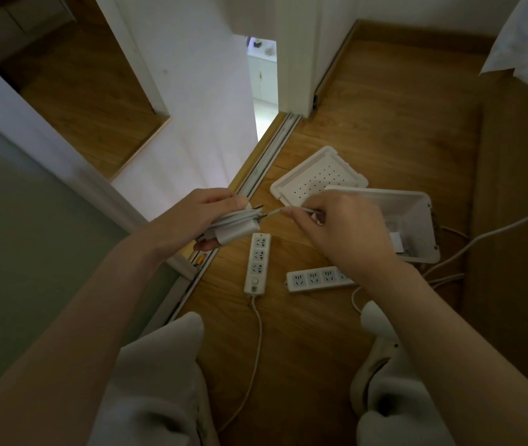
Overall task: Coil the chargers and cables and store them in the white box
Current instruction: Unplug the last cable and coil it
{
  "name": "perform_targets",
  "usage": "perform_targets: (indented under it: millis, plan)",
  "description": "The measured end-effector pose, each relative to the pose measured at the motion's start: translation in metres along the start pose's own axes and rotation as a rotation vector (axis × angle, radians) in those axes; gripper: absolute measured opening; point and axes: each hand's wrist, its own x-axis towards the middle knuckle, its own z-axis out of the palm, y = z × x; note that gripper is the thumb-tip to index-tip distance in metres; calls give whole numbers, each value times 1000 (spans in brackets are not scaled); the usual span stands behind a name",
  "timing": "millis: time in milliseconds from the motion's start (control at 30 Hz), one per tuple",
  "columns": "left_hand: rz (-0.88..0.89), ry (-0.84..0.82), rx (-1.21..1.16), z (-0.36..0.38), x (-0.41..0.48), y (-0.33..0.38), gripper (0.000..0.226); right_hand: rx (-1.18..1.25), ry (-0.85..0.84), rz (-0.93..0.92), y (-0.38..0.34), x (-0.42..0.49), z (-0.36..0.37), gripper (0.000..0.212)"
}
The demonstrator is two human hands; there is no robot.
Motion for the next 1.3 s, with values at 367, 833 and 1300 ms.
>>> perform_targets:
  millis: [367,833,1300]
  plan:
    - [33,462,510,26,19,-19,20,362,-251,100,-36,-17,22,30]
    - [-129,378,-1001,36,16,13,39,450,-463,55,-45,-32,56,17]
    - [-142,-173,-990,12,-2,12,38,334,-556,165,0,-17,42,41]
